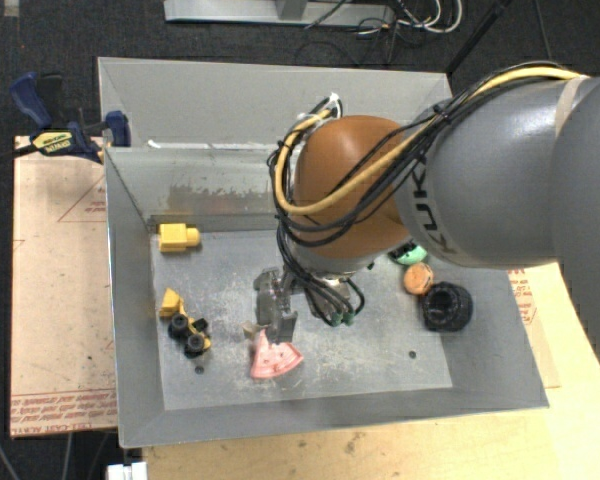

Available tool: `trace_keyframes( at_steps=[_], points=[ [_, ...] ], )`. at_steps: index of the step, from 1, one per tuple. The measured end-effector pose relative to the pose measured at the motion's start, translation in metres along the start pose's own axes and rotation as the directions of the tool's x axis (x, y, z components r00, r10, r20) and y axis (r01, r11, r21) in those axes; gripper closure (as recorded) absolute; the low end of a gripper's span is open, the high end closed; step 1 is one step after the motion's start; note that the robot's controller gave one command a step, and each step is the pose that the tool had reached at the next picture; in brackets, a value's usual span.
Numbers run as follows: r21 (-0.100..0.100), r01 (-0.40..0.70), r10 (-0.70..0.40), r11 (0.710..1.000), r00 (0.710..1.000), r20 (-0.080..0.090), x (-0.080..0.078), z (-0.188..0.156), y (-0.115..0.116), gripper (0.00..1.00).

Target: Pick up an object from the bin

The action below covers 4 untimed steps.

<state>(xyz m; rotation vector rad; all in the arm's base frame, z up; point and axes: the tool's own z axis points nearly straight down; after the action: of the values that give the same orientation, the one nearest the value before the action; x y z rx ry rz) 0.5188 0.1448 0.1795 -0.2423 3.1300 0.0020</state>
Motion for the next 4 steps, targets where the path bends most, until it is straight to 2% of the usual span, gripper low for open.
trace_keyframes(
  at_steps=[1, 2, 3, 4],
  points=[
    [0.000, 0.003, -0.003, 1.000, 1.000, -0.001, -0.012, 0.000, 0.002, 0.00],
    [0.000, 0.003, -0.003, 1.000, 1.000, 0.000, -0.012, 0.000, 0.002, 0.00],
    [0.000, 0.070, -0.070, 0.998, 0.998, 0.006, -0.027, 0.028, 0.002, 0.00],
    [0.000, 0.086, -0.086, 0.996, 0.996, 0.003, -0.014, 0.088, 0.008, 0.00]
  ],
)
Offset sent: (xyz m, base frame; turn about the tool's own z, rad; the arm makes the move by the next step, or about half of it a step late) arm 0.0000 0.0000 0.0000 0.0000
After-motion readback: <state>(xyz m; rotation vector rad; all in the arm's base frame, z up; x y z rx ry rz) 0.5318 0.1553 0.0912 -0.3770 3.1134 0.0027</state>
